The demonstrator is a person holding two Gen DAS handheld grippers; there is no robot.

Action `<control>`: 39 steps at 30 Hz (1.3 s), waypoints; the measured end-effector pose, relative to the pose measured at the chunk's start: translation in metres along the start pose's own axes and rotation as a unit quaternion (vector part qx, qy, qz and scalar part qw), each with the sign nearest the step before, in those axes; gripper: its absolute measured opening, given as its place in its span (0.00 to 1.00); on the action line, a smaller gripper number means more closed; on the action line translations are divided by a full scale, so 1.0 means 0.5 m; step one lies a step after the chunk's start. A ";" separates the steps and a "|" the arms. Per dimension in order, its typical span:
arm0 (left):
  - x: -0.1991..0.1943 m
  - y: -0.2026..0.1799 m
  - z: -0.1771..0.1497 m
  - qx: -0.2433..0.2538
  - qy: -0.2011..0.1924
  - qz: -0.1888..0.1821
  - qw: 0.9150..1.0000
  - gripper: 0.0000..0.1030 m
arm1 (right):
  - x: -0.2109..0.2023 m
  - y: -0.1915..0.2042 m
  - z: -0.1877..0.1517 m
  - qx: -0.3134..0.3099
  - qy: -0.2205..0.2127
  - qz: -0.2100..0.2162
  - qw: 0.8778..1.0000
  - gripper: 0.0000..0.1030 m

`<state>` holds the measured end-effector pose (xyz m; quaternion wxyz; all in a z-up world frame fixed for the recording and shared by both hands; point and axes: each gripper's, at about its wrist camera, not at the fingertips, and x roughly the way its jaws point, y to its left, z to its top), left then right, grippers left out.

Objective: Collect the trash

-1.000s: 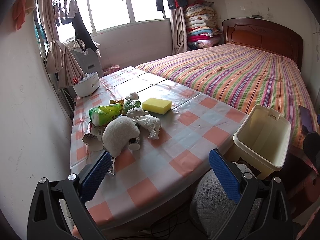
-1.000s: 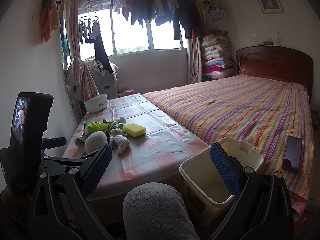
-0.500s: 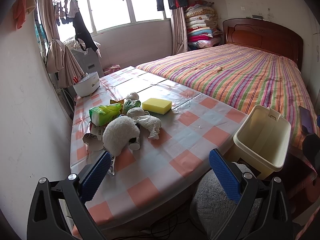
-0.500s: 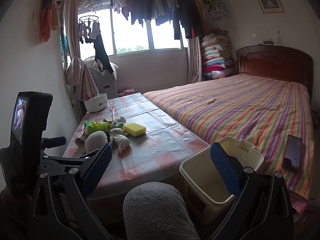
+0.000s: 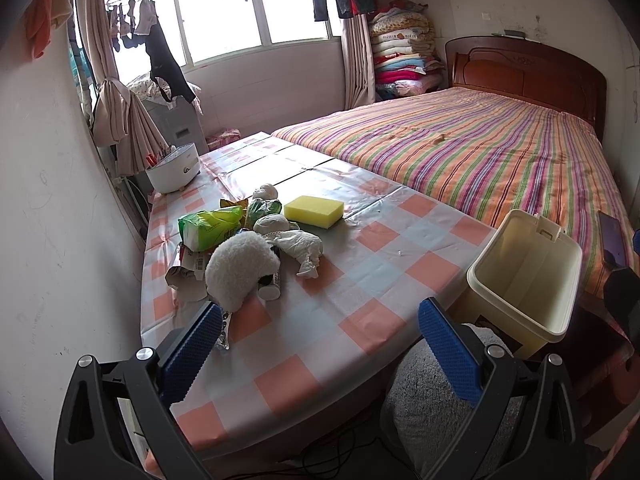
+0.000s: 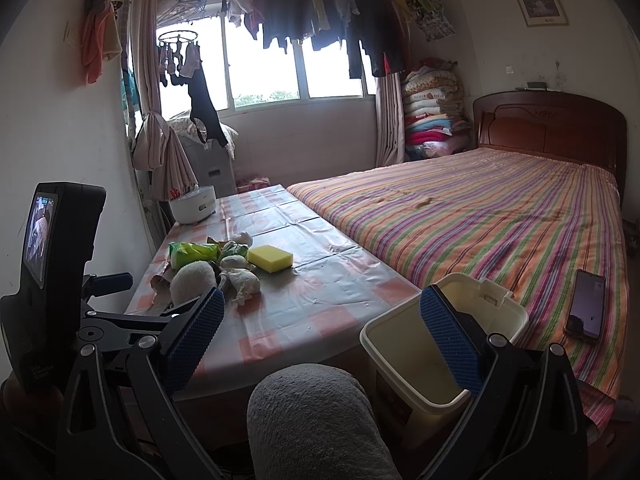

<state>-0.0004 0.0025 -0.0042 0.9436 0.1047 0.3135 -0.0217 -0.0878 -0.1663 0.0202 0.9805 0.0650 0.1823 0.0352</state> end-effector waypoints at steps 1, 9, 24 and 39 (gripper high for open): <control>0.000 0.000 0.000 0.000 0.000 0.000 1.000 0.93 | 0.001 0.000 0.000 0.000 0.001 0.000 1.000 0.94; 0.001 0.001 0.000 -0.002 0.001 0.001 1.000 0.93 | 0.006 0.005 0.000 -0.004 0.004 0.006 1.000 0.94; 0.008 0.007 -0.001 -0.006 0.007 0.002 1.000 0.93 | 0.014 0.012 0.008 -0.009 0.003 0.014 1.000 0.94; 0.055 0.053 -0.011 -0.034 0.036 0.024 0.998 0.93 | 0.073 0.025 0.037 -0.020 0.011 0.047 0.999 0.94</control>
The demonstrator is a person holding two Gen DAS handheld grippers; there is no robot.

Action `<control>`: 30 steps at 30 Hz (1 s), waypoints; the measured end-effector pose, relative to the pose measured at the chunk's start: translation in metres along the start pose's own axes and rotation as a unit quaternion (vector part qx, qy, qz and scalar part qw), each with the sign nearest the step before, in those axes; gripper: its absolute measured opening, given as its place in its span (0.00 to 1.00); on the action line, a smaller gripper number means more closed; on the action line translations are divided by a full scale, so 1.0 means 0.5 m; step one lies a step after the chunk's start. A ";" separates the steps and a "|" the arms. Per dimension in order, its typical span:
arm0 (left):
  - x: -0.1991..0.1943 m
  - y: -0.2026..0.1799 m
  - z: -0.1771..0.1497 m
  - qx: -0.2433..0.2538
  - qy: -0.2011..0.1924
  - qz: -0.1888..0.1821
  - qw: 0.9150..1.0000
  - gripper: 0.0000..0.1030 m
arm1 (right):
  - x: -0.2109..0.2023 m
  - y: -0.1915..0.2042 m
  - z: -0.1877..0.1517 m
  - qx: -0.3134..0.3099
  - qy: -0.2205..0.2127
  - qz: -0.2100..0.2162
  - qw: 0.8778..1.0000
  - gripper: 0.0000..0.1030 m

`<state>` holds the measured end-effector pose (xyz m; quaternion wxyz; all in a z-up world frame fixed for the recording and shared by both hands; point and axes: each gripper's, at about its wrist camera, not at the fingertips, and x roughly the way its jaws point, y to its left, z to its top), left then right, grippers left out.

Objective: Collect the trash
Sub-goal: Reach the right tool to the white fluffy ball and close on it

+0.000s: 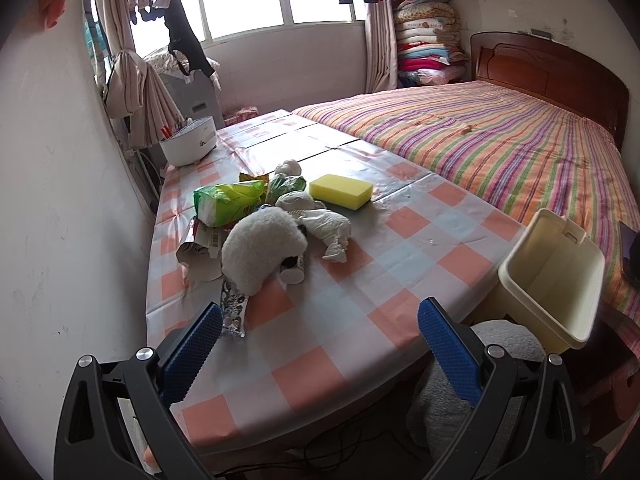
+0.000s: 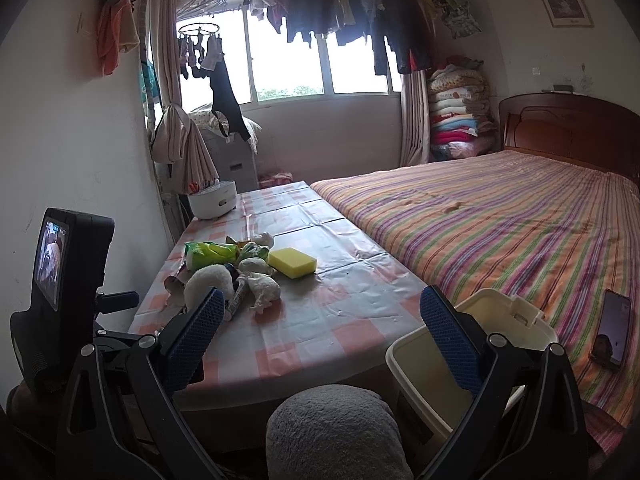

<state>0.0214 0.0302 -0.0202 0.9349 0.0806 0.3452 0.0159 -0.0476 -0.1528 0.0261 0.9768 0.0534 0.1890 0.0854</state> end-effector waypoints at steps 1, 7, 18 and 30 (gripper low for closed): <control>0.005 0.004 0.000 -0.003 0.002 0.004 1.000 0.93 | 0.007 0.002 0.005 -0.002 0.000 0.005 1.000 0.94; 0.032 0.039 0.003 -0.017 0.011 0.036 0.999 0.93 | 0.058 0.011 0.034 -0.007 0.002 0.039 0.999 0.94; 0.053 0.152 -0.022 -0.092 0.048 0.125 0.987 0.93 | 0.184 0.084 0.062 -0.041 0.031 0.142 0.989 0.94; 0.032 0.248 -0.062 -0.151 0.069 0.200 0.966 0.93 | 0.323 0.209 0.051 -0.105 0.080 0.220 0.966 0.94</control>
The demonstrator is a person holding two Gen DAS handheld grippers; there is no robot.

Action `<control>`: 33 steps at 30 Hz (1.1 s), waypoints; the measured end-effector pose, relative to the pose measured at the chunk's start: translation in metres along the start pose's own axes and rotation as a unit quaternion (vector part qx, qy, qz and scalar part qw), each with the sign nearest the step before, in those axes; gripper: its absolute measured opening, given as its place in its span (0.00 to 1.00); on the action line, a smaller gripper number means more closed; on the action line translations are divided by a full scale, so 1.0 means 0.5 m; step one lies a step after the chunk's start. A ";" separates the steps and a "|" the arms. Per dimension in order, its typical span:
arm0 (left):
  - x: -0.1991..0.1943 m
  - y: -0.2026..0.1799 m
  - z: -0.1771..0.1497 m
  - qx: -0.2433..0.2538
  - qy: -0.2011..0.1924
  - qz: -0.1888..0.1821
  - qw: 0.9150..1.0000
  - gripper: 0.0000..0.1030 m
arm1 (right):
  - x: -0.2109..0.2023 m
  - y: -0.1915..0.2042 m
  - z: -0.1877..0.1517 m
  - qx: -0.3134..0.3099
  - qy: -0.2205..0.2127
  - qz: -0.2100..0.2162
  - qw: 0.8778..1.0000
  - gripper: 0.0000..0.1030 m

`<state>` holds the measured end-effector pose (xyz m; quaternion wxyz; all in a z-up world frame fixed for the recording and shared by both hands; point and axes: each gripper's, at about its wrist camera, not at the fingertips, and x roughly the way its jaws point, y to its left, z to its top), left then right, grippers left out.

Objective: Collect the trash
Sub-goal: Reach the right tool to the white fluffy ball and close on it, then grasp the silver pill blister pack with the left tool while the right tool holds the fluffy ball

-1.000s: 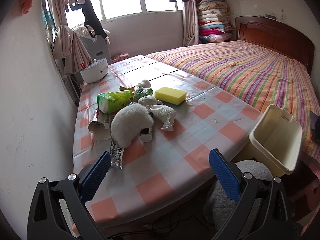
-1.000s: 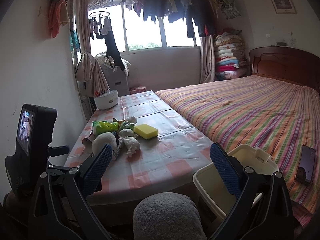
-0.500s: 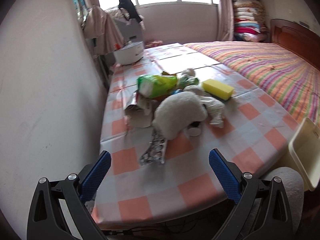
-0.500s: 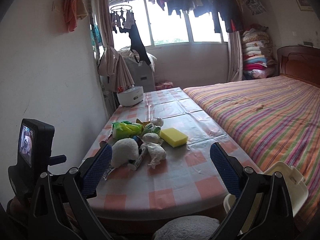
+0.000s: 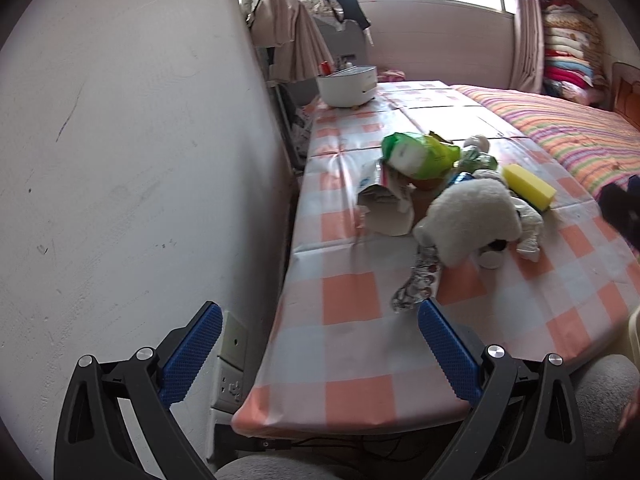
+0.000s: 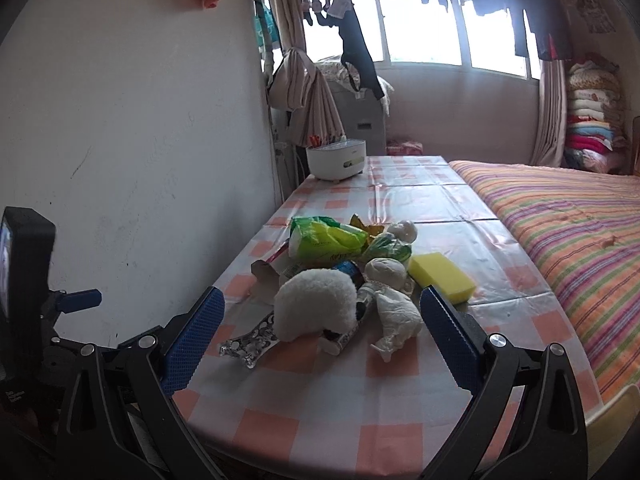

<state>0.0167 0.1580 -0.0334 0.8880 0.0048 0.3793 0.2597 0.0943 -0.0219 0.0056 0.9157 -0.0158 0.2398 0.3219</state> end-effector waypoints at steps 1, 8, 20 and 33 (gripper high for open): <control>0.003 0.008 -0.002 -0.005 0.003 0.004 1.000 0.93 | 0.018 0.006 0.001 -0.003 0.007 0.004 1.000 0.94; 0.023 0.057 -0.012 -0.027 0.025 0.030 0.999 0.93 | 0.134 0.045 -0.006 -0.041 0.046 0.007 0.998 0.94; 0.049 0.057 -0.020 -0.021 0.045 0.041 0.998 0.93 | 0.296 0.061 -0.038 -0.088 0.104 -0.060 0.989 0.94; 0.058 0.036 -0.020 -0.010 0.051 0.038 0.998 0.93 | 0.278 0.019 -0.025 -0.060 0.096 -0.043 0.993 0.69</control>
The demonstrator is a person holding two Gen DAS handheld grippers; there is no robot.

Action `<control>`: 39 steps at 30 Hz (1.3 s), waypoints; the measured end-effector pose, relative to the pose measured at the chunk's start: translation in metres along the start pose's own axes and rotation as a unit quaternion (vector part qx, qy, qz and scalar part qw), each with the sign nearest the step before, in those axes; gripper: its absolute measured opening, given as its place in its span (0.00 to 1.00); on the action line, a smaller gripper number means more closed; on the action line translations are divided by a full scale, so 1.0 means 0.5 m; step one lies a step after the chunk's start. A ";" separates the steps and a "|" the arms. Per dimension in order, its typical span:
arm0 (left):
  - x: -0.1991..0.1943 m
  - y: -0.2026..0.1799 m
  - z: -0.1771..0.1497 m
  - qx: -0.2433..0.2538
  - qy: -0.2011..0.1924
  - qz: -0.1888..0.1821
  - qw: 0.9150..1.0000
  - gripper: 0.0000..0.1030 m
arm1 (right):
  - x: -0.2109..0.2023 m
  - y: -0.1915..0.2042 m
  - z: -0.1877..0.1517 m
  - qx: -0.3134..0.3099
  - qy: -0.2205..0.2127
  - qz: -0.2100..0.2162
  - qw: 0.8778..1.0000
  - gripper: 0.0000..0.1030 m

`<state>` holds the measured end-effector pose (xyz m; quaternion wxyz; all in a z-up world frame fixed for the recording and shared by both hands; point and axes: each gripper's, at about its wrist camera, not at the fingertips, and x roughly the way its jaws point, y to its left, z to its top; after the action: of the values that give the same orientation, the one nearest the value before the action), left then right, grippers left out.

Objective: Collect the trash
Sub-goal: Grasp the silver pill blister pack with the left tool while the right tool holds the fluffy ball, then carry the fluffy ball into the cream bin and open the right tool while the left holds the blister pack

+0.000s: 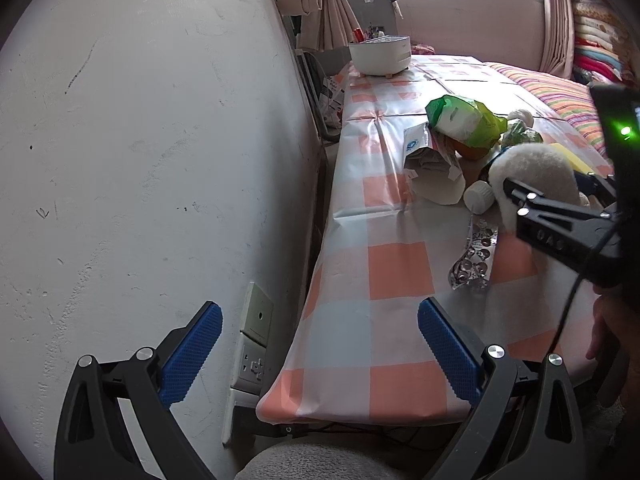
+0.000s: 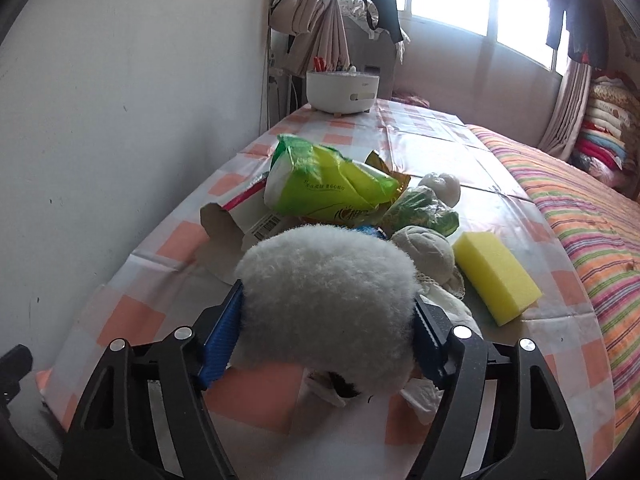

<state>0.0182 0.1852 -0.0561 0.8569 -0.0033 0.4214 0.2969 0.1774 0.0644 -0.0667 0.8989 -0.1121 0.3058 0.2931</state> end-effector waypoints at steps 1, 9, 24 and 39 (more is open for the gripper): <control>0.000 -0.002 0.001 0.001 0.000 -0.005 1.000 0.93 | -0.014 -0.007 0.002 0.006 -0.010 0.003 1.000 0.68; 0.005 -0.029 0.027 0.022 0.008 -0.082 0.996 0.93 | -0.164 -0.075 0.000 0.076 -0.071 0.042 0.994 0.67; 0.092 -0.203 0.093 0.161 0.067 -0.127 0.976 0.93 | -0.335 -0.129 -0.046 0.107 -0.138 0.043 0.984 0.70; 0.168 -0.232 0.107 0.159 0.125 -0.152 0.968 0.30 | -0.388 -0.162 -0.072 0.129 -0.162 0.032 0.978 0.73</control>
<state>0.1555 0.1461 -0.1108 0.8221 0.0324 0.5613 0.0898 0.0841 -0.1033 0.0262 0.9335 0.0633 0.1947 0.2943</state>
